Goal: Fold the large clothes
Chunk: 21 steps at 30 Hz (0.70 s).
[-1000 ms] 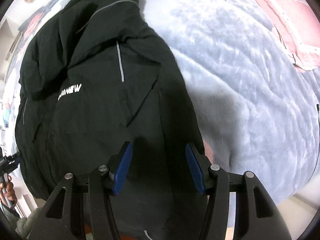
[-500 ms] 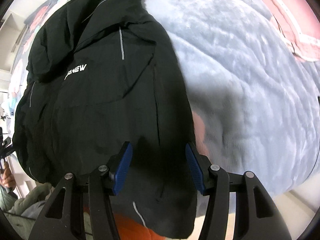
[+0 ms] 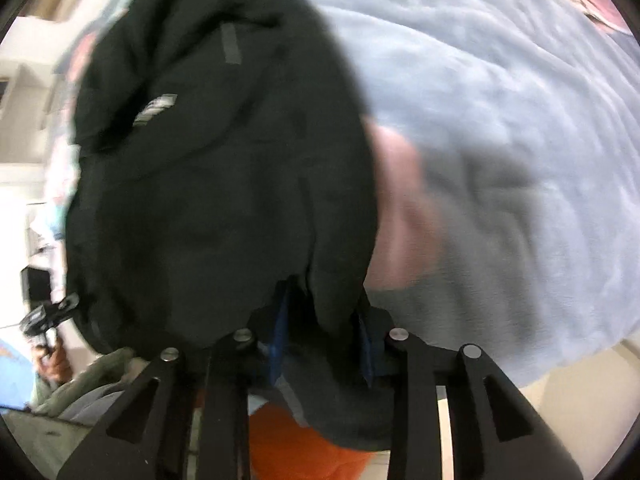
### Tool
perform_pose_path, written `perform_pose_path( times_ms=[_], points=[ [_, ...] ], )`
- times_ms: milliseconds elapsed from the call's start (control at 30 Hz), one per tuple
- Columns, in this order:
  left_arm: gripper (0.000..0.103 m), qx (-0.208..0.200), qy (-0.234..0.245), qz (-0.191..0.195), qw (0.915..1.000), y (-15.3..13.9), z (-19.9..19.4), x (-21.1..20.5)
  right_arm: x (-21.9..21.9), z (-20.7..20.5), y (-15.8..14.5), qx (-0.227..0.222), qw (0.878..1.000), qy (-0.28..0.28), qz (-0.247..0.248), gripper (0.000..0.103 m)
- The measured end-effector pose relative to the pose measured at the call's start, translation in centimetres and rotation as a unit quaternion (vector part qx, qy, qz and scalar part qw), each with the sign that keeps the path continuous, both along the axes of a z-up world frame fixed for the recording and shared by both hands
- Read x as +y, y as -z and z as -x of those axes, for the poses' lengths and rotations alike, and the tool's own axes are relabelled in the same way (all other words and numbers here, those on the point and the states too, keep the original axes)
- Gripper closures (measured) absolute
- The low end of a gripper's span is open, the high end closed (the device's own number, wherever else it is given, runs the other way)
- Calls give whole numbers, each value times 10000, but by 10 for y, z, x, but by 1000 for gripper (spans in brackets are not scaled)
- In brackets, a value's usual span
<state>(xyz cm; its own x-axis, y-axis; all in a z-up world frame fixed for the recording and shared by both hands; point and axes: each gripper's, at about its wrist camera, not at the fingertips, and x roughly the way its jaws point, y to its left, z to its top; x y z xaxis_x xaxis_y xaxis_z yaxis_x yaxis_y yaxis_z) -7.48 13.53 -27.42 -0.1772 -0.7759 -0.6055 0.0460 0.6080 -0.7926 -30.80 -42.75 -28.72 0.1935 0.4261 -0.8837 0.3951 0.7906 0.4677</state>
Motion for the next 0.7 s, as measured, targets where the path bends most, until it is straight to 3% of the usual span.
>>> perform_pose_path(
  times_ms=[33, 100, 167, 300, 433, 500, 533, 567, 600, 700],
  points=[
    [47, -45, -23, 222, 9997, -8, -3, -6, 2, -1, -11, -217, 9996, -4, -156, 70],
    [47, -164, 158, 226, 9995, -16, -9, -19, 4, -5, -21, -380, 9986, -51, -365, 70],
    [47, -160, 393, -36, 9991, -8, -10, -30, 7, -5, -14, -265, 9989, -117, -363, 67],
    [47, 192, 589, -568, 9965, 24, 6, -33, 17, 8, 24, 403, 9985, -323, -207, 65],
    [47, 276, 688, -1287, 9889, 44, 26, -22, 21, 29, 35, 493, 9972, -378, -421, 61],
    [47, 378, 457, -1275, 9901, 48, 23, -15, 23, 26, 30, 469, 9971, -399, -452, 60],
    [53, 350, 335, -1224, 9913, 47, 22, -13, 23, 17, 24, 385, 9972, -447, -451, 61],
    [83, 160, 205, -1117, 9934, 39, 16, -15, 19, 16, 17, 311, 9974, -519, -378, 73],
    [92, 25, 128, -1093, 9939, 33, 10, -19, 24, 15, 11, 218, 9976, -596, -290, 82],
    [93, -368, -127, -925, 9950, 8, -9, -29, 33, -9, -16, -225, 9964, -800, -150, 86]
  ],
)
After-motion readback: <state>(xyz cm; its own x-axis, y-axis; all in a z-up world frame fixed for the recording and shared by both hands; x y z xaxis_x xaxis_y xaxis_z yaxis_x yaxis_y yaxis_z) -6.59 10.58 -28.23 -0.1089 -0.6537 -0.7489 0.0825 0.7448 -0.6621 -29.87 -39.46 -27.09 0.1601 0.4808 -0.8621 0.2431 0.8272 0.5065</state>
